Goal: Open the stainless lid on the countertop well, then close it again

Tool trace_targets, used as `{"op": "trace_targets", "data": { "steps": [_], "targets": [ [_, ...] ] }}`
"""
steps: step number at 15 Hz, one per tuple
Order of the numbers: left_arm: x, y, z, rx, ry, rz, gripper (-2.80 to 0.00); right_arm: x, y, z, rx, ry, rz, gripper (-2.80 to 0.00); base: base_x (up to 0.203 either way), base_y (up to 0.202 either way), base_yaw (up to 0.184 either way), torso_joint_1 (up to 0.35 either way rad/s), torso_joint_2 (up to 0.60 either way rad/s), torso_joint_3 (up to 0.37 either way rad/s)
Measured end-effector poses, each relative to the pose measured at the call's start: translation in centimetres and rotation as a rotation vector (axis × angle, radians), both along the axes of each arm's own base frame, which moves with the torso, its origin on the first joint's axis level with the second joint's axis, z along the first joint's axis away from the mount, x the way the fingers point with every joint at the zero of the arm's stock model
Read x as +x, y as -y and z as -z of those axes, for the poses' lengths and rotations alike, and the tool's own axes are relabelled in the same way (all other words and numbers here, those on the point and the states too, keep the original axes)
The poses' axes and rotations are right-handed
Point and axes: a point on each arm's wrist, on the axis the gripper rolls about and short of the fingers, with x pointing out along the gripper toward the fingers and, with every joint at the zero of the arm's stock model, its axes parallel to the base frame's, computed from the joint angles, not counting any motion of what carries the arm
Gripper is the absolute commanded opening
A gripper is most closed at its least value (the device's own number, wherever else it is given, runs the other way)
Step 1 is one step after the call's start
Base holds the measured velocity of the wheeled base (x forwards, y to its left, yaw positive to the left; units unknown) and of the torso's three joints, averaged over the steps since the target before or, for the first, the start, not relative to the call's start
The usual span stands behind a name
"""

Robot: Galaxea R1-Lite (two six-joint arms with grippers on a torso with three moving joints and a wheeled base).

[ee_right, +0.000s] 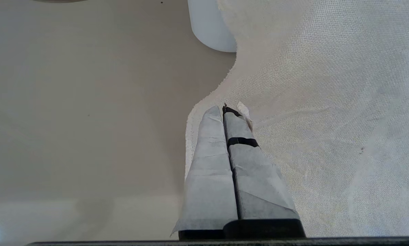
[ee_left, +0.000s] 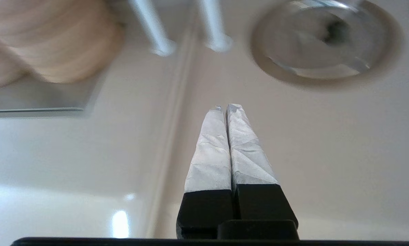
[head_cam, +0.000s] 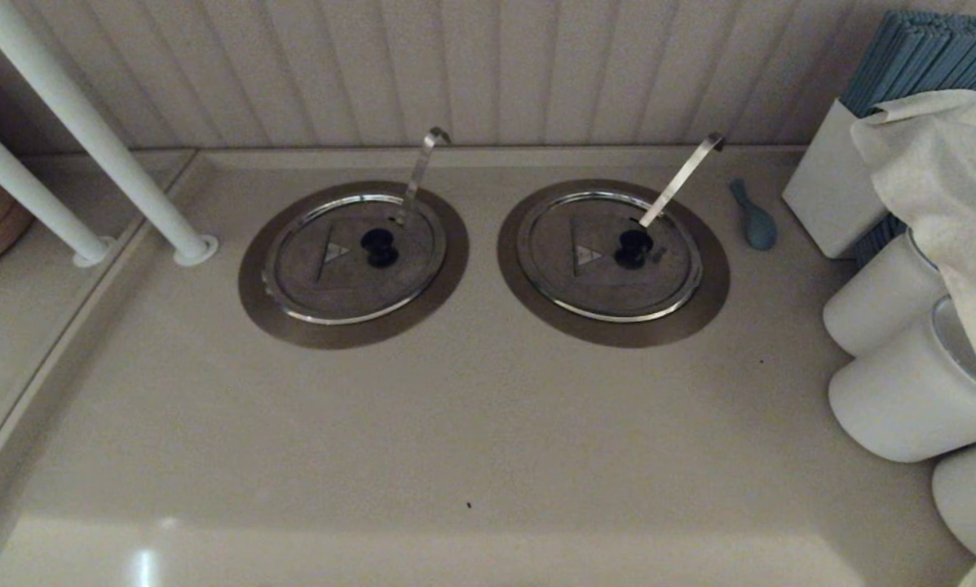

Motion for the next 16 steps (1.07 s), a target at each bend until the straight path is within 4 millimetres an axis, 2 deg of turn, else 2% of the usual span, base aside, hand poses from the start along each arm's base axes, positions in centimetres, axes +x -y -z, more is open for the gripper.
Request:
{"op": "trace_targets", "data": {
  "steps": [3,5,8,10,16],
  "targets": [
    [-0.5,0.3,6.3,-0.003,-0.062,0.167,-2.8,0.0,0.0,0.0,0.0,0.0,0.0,-2.8,0.0,0.0,0.0,0.0,0.0,0.0],
    [0.6,0.3,10.5,-0.017,-0.13,0.168,-2.8,0.0,0.0,0.0,0.0,0.0,-0.001,-2.8,0.0,0.0,0.0,0.0,0.0,0.0],
    [3.0,0.3,15.5,-0.002,-0.148,0.173,-2.8,0.0,0.0,0.0,0.0,0.0,0.0,-2.8,0.0,0.0,0.0,0.0,0.0,0.0],
    [3.4,0.3,16.4,-0.056,-0.096,0.176,-2.8,0.0,0.0,0.0,0.0,0.0,0.0,-2.8,0.0,0.0,0.0,0.0,0.0,0.0],
    [3.5,0.3,16.7,-0.083,-0.085,0.178,-2.8,0.0,0.0,0.0,0.0,0.0,-0.001,-2.8,0.0,0.0,0.0,0.0,0.0,0.0]
  ]
}}
